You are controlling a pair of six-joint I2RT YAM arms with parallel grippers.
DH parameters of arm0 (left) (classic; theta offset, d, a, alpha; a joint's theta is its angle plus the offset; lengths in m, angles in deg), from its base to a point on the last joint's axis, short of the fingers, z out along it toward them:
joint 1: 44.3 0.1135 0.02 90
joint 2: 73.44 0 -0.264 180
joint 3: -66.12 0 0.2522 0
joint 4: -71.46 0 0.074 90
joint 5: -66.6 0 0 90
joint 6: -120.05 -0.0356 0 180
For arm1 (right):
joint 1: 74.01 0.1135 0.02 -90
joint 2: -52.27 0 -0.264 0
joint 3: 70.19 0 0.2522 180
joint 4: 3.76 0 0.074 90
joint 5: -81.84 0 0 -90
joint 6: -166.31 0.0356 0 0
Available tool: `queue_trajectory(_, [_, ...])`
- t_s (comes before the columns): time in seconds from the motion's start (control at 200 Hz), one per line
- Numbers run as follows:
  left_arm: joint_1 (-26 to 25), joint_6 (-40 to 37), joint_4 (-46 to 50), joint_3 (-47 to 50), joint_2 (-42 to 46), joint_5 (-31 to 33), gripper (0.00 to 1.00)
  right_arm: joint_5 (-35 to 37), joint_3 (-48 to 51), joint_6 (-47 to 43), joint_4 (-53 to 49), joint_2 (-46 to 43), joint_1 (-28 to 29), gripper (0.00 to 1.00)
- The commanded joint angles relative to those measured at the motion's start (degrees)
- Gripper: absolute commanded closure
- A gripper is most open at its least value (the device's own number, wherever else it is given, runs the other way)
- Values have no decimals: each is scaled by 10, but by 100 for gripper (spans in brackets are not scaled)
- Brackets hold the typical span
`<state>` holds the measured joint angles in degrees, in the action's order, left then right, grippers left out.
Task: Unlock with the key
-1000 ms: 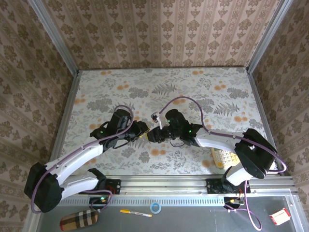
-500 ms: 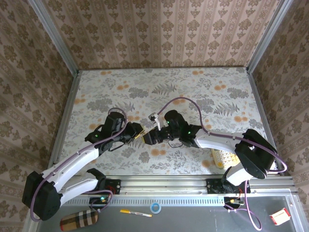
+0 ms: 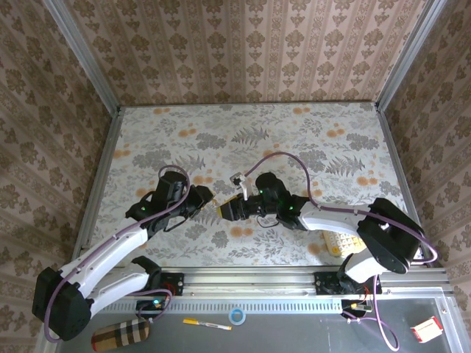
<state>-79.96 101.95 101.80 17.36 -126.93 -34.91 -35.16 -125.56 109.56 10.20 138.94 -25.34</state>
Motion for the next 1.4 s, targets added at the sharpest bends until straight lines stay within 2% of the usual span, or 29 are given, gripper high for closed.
queue_trajectory(0.0, [-7,9,-8,-19,12,11,100,16,-2,12,61,25,4,59])
queue_trajectory(0.245, [-14,14,-17,-16,12,9,100,18,-19,21,80,67,4,61])
queue_trajectory(0.645, [-25,18,-35,-4,13,8,100,25,-37,19,77,79,1,67])
queue_trajectory(0.78, [-28,19,-37,-1,14,9,100,25,-43,19,73,82,-2,72])
queue_trajectory(0.92, [-30,21,-40,3,15,10,100,22,-44,22,73,80,-7,83])
queue_trajectory(1.025, [-29,23,-43,11,22,13,100,16,-43,27,73,77,-10,84])
queue_trajectory(1.105, [-29,21,-43,13,24,14,100,10,-44,26,70,75,-10,92])
queue_trajectory(1.325, [-19,20,-39,23,34,15,100,16,-41,17,36,69,-14,92])
queue_trajectory(1.395, [-6,9,-28,23,45,10,100,27,-44,10,4,64,-14,83])
